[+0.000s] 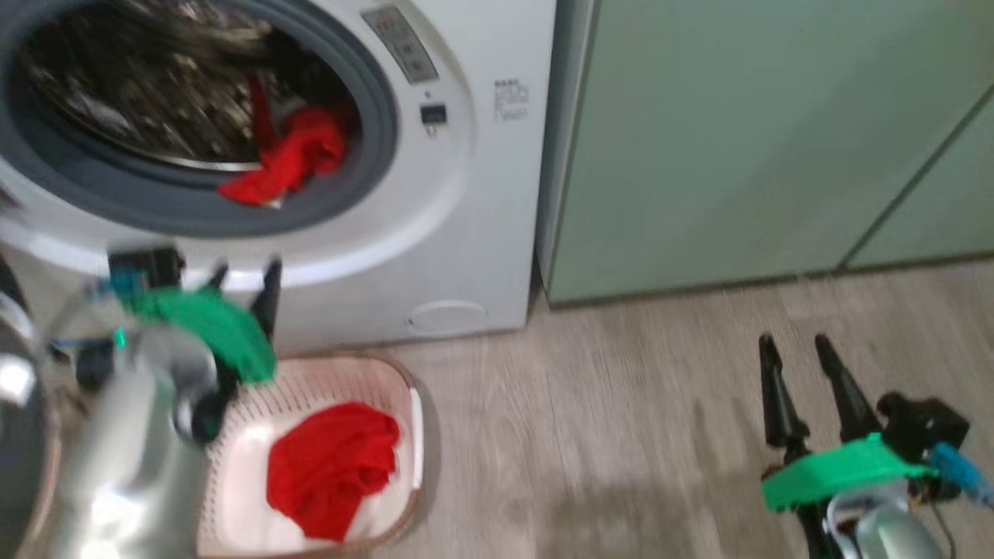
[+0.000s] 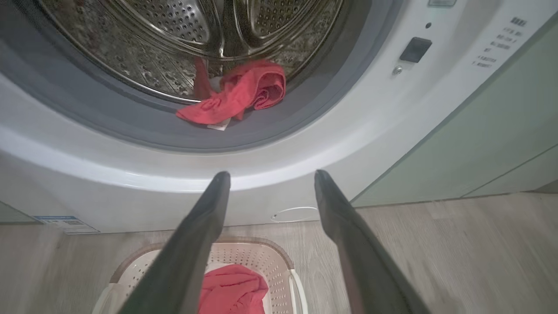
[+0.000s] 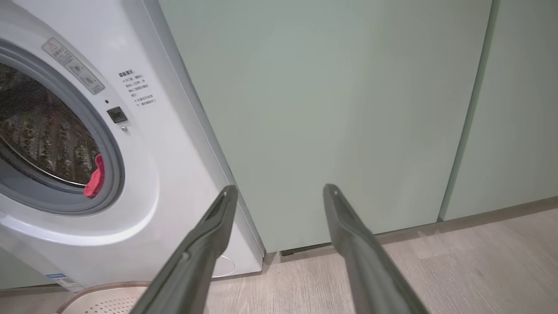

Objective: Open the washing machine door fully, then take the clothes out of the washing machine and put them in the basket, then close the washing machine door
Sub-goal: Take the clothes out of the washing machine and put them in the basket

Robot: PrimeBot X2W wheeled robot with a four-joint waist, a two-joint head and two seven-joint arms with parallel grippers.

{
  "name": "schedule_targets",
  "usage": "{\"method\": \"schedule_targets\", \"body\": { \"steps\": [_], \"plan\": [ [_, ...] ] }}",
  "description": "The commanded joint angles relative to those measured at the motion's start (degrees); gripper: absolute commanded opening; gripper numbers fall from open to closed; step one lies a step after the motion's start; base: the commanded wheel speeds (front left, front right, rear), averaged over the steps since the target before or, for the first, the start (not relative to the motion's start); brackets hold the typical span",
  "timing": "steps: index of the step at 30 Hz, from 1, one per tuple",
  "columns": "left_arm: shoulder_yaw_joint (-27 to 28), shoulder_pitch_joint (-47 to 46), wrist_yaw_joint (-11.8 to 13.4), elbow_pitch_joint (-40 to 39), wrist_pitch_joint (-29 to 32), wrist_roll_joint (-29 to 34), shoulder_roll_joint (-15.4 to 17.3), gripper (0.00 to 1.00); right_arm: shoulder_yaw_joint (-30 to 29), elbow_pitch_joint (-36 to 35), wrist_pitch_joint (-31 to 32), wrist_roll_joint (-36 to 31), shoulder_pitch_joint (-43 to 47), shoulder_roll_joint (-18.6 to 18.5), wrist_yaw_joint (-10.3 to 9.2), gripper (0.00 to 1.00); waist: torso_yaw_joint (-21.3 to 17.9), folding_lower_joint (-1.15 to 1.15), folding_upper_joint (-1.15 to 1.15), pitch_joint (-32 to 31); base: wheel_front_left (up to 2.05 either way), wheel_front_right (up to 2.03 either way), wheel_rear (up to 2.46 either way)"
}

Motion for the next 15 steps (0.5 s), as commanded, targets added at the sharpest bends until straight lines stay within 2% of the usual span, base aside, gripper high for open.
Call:
{"method": "schedule_targets", "body": {
  "steps": [1, 7, 15],
  "plan": [
    [1.49, -5.16, -0.27, -1.31, 0.84, -0.25, 2.39, 1.0, 1.05, -2.26, -0.36, 0.35, -3.55, -0.91, -0.04, 1.0, -1.89, 0.0, 0.0, 4.74, 0.0, 0.0, 0.0],
    [-1.28, -20.49, -0.34, 4.56, 7.56, -1.68, 4.64, 1.0, 0.41, -3.49, -0.36, 0.86, -7.26, -0.9, -0.04, 1.0, -4.02, 0.0, 0.0, 13.02, 0.0, 0.0, 0.0],
    [-6.78, -35.55, -0.36, 15.05, 8.52, -0.39, 8.14, 1.0, 0.02, -4.79, -0.36, 1.39, -11.11, -1.06, -0.04, 1.0, -6.83, 0.0, 0.0, 21.22, 0.0, 0.0, 0.0]
  ]
}}
